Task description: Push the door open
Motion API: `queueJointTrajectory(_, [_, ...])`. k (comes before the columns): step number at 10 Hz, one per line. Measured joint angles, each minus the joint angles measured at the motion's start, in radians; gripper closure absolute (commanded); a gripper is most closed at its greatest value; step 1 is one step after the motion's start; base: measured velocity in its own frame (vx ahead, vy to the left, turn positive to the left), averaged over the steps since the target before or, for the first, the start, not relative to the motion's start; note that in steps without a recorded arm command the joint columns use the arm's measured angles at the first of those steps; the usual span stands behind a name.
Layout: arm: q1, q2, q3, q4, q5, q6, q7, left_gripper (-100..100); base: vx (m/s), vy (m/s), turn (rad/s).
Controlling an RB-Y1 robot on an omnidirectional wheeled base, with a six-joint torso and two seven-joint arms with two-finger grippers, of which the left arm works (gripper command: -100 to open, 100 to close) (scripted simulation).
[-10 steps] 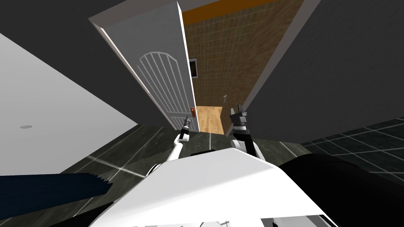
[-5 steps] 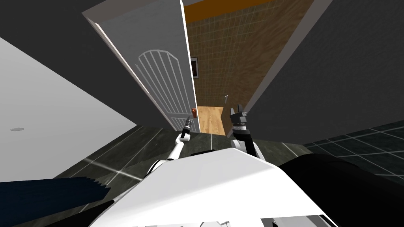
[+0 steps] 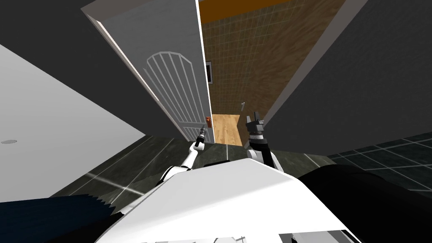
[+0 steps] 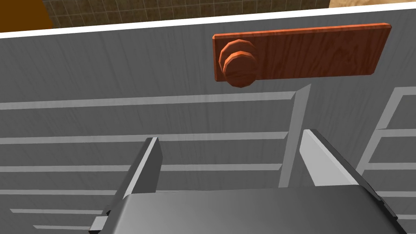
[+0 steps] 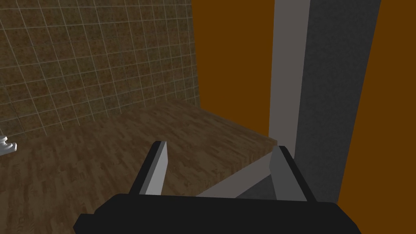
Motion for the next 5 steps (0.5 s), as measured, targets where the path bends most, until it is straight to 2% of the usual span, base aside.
queueJointTrajectory(3, [-0.044,-0.008,-0.007,0.072,-0.004,0.003,0.011,-100,0.076,0.047,-0.007])
queueJointTrajectory(5, [-0.04,-0.002,-0.007,0.069,-0.004,0.004,0.011,-100,0.129,-0.035,-0.026])
